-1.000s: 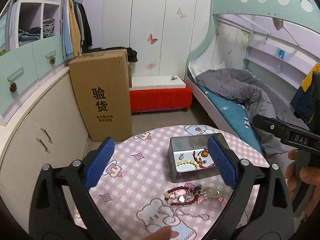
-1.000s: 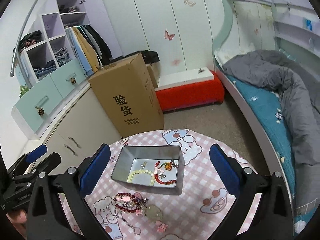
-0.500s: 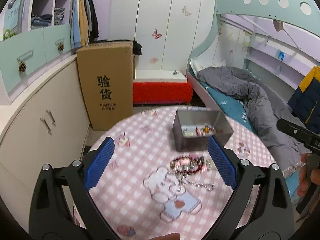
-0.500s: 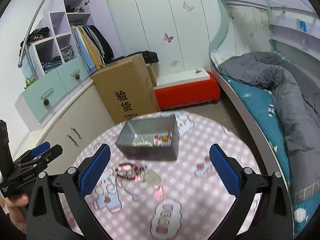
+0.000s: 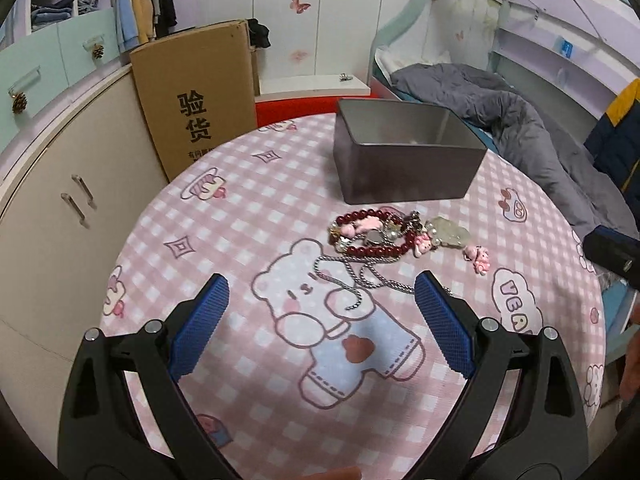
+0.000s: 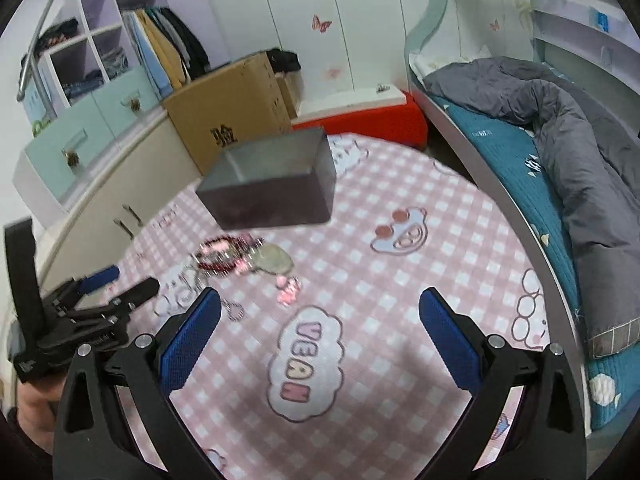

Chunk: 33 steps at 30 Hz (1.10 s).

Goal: Organize jewelry

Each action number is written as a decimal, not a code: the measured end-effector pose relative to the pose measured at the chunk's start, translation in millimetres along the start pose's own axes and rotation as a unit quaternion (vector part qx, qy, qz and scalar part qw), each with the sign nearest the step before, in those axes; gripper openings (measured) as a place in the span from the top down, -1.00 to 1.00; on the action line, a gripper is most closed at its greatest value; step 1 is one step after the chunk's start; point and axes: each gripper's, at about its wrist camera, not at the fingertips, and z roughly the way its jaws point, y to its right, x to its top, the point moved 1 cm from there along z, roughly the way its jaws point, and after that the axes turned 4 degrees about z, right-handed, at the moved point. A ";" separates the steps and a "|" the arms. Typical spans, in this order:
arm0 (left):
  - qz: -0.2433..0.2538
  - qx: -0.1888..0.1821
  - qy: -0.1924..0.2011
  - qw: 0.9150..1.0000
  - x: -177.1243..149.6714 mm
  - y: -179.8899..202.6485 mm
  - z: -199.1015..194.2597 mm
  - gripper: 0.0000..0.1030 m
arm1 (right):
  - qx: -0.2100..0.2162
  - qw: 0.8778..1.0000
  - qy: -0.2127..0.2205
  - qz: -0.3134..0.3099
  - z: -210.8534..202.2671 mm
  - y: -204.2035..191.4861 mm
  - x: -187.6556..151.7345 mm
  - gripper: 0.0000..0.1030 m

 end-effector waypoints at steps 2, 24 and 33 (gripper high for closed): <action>0.002 -0.001 -0.003 1.000 -1.6 2.6 2.7 -0.79 | -0.004 1.000 -0.010 -0.004 9.5 0.9 -4.5 -0.85; -0.005 -0.002 -0.013 1.000 1.5 -0.5 18.8 -0.79 | -0.005 0.994 -0.045 -0.097 79.7 -26.0 -14.0 0.77; 0.000 0.025 -0.009 1.000 20.8 -12.4 41.3 -0.79 | 0.004 0.996 -0.035 -0.078 62.6 -17.4 -14.5 0.77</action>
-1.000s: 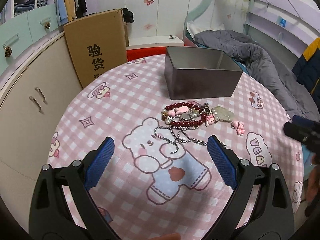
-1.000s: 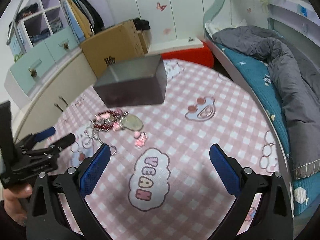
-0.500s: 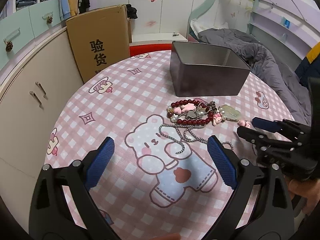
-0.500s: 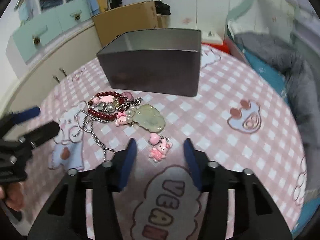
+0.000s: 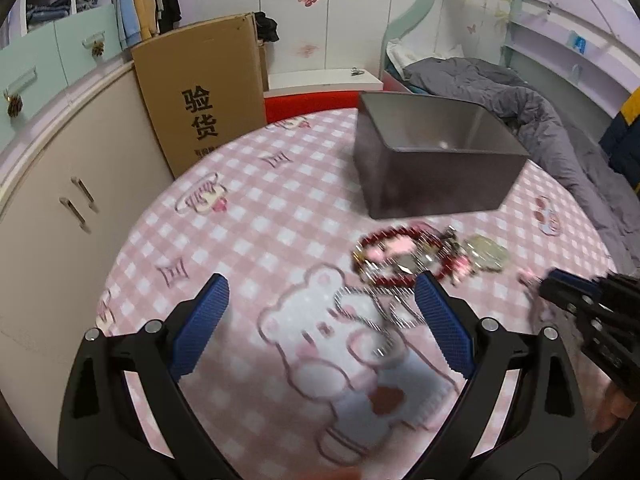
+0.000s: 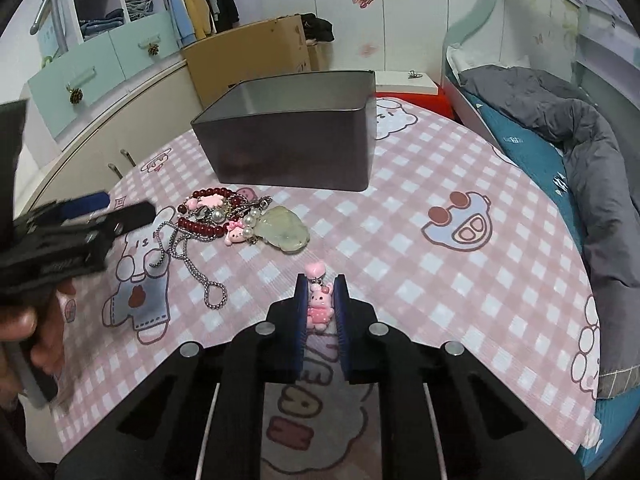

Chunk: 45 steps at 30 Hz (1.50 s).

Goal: Organize jewelry

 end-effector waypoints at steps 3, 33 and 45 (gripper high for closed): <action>0.007 0.015 0.003 1.000 12.5 -4.5 10.7 -0.79 | 0.001 1.000 -0.002 0.002 1.5 -1.5 -0.6 0.77; 0.029 -0.128 -0.035 0.991 7.4 7.2 34.9 0.73 | 0.000 1.000 -0.012 0.007 0.9 -0.6 -8.8 0.77; 0.074 -0.108 -0.022 0.991 10.5 18.2 35.3 0.70 | 0.002 1.000 -0.012 0.006 -1.1 -4.0 -8.7 0.77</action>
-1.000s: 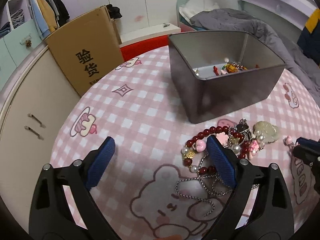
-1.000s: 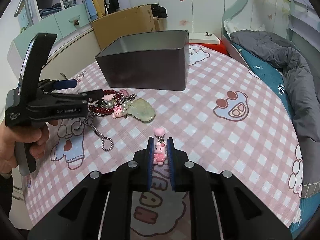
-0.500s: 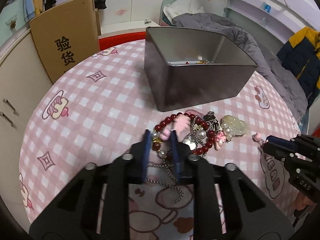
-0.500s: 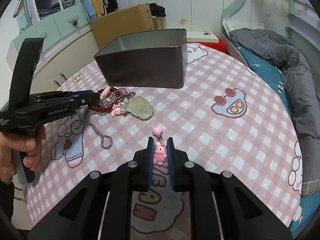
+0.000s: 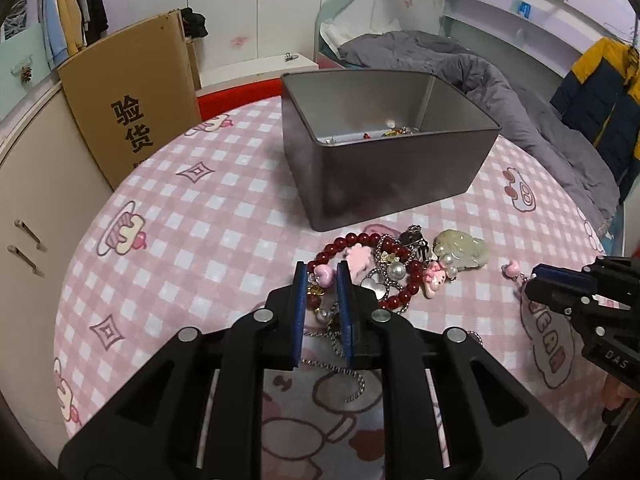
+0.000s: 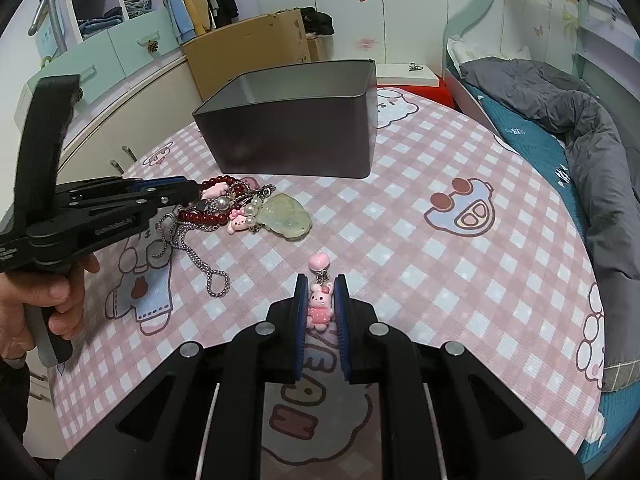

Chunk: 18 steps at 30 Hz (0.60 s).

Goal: Organize jewelry

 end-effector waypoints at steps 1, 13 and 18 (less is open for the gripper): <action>-0.002 -0.005 0.002 1.000 0.7 -1.5 0.7 0.71 | 0.000 1.000 0.000 0.000 -0.3 -0.1 0.0 0.77; -0.024 -0.041 0.059 0.997 7.5 -7.3 -48.9 0.76 | 0.010 1.000 0.019 -0.003 -17.5 -0.2 12.1 0.77; -0.031 -0.041 0.086 0.995 12.9 -11.6 -78.3 0.76 | 0.024 0.999 0.037 -0.007 -34.4 -5.0 24.7 0.77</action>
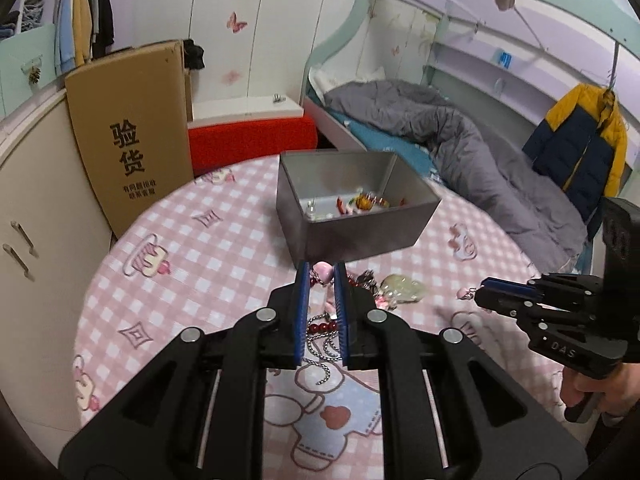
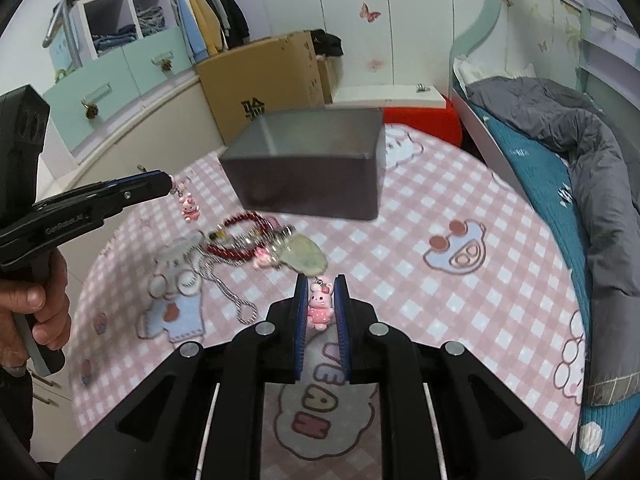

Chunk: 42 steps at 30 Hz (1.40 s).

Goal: Organize jewelry
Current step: 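Lower both held pieces into the grey box and open both grippers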

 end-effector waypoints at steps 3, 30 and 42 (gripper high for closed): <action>-0.002 0.002 0.019 1.000 10.4 0.8 -19.5 0.76 | 0.015 1.000 0.016 -0.002 -12.9 -3.3 14.7 0.77; -0.042 0.021 0.009 0.999 131.7 0.8 34.6 -0.84 | 0.044 0.998 0.002 0.052 48.2 17.8 160.2 -0.42; -0.047 0.113 0.039 0.992 103.2 -10.8 -9.2 -0.85 | 0.006 0.994 0.049 0.095 16.7 32.8 149.5 -0.87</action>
